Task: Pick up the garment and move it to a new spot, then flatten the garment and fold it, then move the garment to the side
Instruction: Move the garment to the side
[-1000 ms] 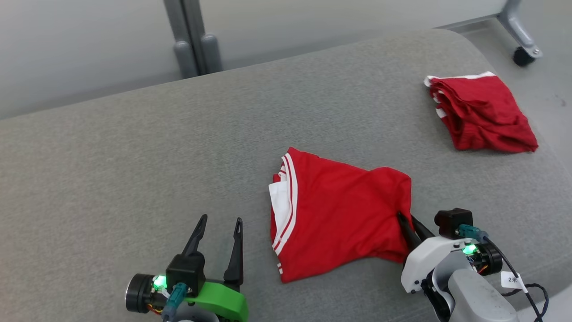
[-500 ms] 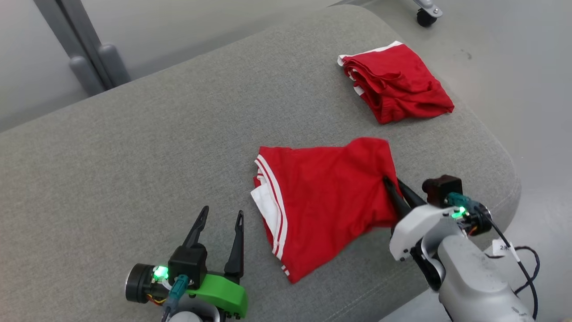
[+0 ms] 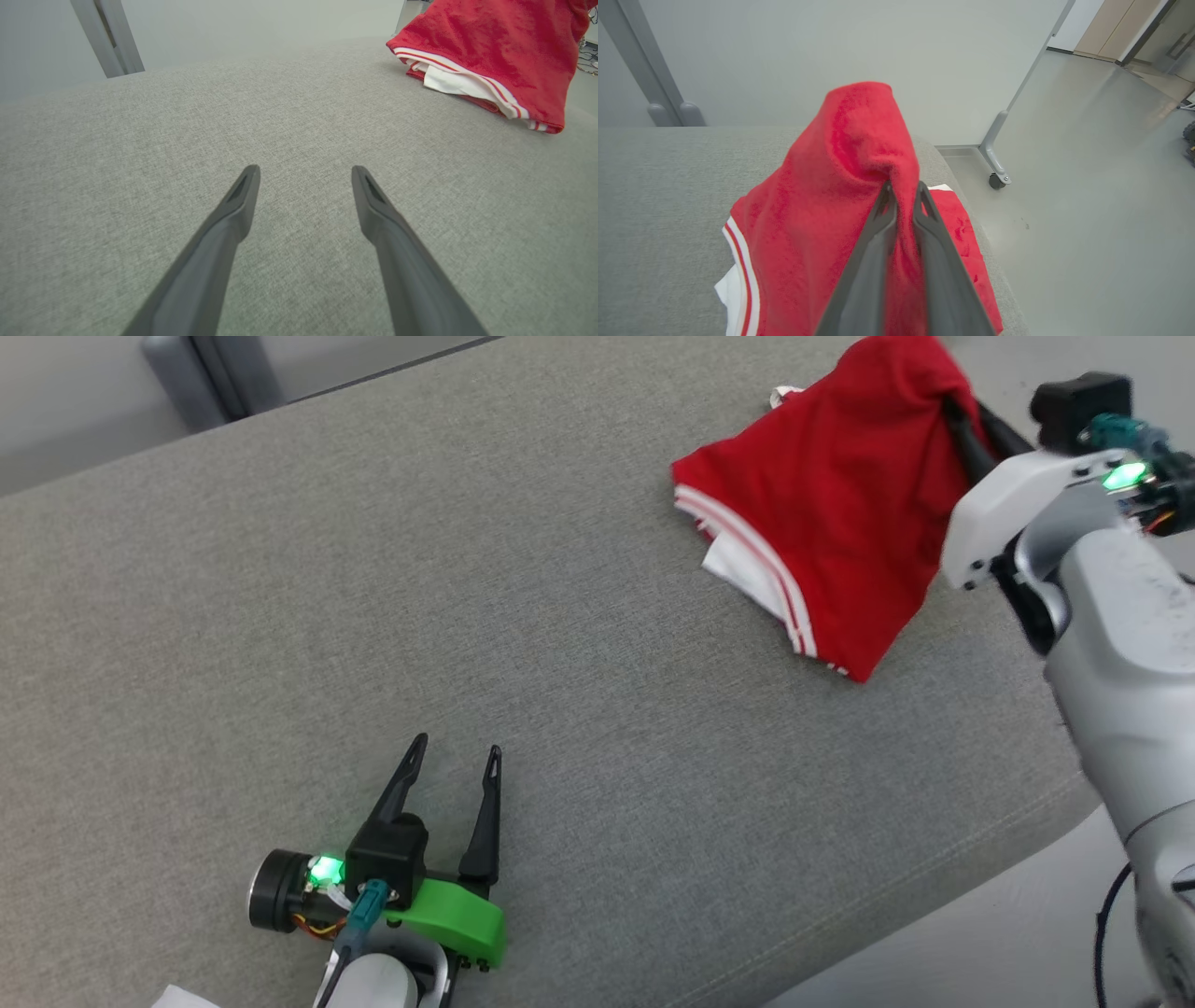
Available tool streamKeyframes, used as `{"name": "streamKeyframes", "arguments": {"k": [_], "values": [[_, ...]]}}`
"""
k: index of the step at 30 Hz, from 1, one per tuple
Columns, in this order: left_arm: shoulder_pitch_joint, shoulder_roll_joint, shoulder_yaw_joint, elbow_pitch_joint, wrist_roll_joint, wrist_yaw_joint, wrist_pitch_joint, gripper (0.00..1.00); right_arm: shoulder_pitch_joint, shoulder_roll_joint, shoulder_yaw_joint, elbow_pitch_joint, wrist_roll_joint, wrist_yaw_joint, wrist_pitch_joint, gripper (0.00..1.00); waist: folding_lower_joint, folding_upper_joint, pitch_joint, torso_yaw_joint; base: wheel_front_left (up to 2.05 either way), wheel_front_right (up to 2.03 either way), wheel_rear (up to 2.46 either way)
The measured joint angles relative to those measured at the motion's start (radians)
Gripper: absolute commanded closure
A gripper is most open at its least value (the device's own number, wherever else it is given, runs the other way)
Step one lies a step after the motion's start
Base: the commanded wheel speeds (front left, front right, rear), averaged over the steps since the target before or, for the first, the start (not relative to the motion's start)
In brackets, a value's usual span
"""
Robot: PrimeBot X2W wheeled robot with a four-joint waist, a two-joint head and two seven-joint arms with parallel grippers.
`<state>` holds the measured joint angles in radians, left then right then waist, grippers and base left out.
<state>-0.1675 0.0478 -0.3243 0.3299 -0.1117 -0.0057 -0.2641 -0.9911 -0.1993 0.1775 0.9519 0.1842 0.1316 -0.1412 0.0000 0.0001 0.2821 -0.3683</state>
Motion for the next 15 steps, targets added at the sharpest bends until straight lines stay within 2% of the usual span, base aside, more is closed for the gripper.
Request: {"name": "streamKeyframes", "arguments": {"k": [7, 8, 9, 10, 12, 15], "values": [[-0.02, 0.0, 0.021, -0.001, 0.007, 0.0, 0.0, 0.0, -0.091, -0.185, -0.1, 0.091, -0.094, 0.0, 0.042, 1.0, 0.0, 0.0, 0.051, 0.047, 0.0, 0.0, 0.0], [-0.025, 0.0, 0.021, -0.002, 0.009, 0.0, 0.0, 0.0, -0.097, -0.206, -0.122, 0.104, -0.117, 0.0, 0.035, 0.83, 0.0, 0.0, 0.059, 0.052, 0.0, 0.0, 0.0], [-0.032, 0.0, 0.023, -0.003, 0.012, -0.001, 0.0, 0.0, -0.102, -0.225, -0.152, 0.119, -0.151, 0.0, 0.024, 0.45, 0.0, 0.0, 0.068, 0.058, 0.0, 0.0, 0.0], [-0.035, 0.0, 0.026, -0.002, 0.013, -0.003, 0.0, 0.0, -0.103, -0.233, -0.175, 0.128, -0.176, 0.0, 0.016, 0.0, 0.0, 0.0, 0.074, 0.062, 0.0, 0.0, 0.0], [-0.046, 0.0, 0.029, 0.001, 0.016, -0.004, 0.0, 0.0, -0.103, -0.24, -0.243, 0.142, -0.213, 0.0, -0.014, 0.0, 0.0, 0.0, 0.085, 0.071, 0.0, 0.0, 0.0], [-0.06, 0.0, 0.036, 0.006, 0.019, -0.004, 0.0, 0.0, -0.1, -0.217, -0.33, 0.148, -0.263, 0.0, -0.072, 0.0, 0.0, 0.0, 0.096, 0.084, 0.0, 0.0, 0.0]]}}
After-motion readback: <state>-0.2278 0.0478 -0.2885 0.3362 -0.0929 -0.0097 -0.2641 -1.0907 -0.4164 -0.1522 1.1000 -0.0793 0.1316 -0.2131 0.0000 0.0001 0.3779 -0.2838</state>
